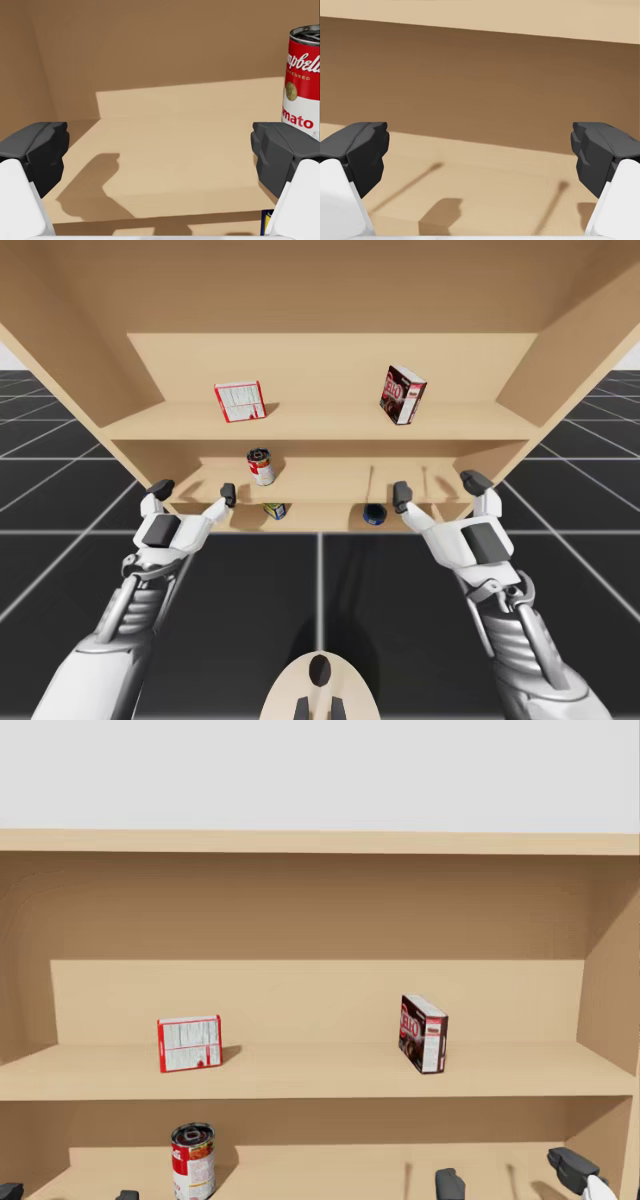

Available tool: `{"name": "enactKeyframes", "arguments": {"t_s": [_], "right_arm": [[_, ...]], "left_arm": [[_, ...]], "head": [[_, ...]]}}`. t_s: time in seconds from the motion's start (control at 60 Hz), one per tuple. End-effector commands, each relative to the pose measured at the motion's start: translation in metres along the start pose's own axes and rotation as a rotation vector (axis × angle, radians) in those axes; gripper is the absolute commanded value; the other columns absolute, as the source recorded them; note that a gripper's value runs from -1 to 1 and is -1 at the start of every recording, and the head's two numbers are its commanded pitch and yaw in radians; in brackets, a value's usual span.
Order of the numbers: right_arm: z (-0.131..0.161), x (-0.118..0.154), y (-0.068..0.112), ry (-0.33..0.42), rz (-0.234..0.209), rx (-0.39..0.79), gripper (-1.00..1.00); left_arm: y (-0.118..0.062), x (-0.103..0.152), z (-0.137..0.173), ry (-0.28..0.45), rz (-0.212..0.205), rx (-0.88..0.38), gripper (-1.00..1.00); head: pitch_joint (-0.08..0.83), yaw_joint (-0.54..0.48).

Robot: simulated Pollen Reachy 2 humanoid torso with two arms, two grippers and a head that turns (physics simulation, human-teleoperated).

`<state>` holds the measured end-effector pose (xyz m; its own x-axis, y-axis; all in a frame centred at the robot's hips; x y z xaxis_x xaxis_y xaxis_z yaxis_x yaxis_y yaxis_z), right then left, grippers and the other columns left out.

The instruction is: Find the gelatin box on the shelf and bring it to me.

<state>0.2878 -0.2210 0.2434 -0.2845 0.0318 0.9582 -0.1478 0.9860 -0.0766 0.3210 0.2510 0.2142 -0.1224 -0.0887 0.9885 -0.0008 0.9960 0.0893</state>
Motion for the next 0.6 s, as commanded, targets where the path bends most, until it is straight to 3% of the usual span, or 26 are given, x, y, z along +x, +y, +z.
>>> {"name": "enactKeyframes", "arguments": {"t_s": [0.017, 0.183, 0.4, 0.6], "right_arm": [[0.002, 0.000, 0.002, -0.005, -0.011, -0.003, -1.00], [0.001, 0.002, 0.003, -0.002, -0.008, 0.012, -1.00], [0.000, 0.000, 0.003, 0.003, 0.009, 0.002, -1.00], [0.000, 0.000, 0.004, 0.002, 0.021, -0.003, -1.00]], "left_arm": [[-0.001, 0.000, 0.001, -0.001, -0.003, 0.000, -1.00], [-0.001, 0.002, 0.002, -0.009, 0.000, 0.003, -1.00], [-0.003, 0.003, 0.004, -0.018, -0.016, 0.008, -1.00], [-0.006, 0.011, 0.010, -0.020, 0.007, -0.013, -1.00]], "head": [[0.004, -0.03], [0.033, -0.01], [0.124, 0.13], [0.167, 0.21]]}}
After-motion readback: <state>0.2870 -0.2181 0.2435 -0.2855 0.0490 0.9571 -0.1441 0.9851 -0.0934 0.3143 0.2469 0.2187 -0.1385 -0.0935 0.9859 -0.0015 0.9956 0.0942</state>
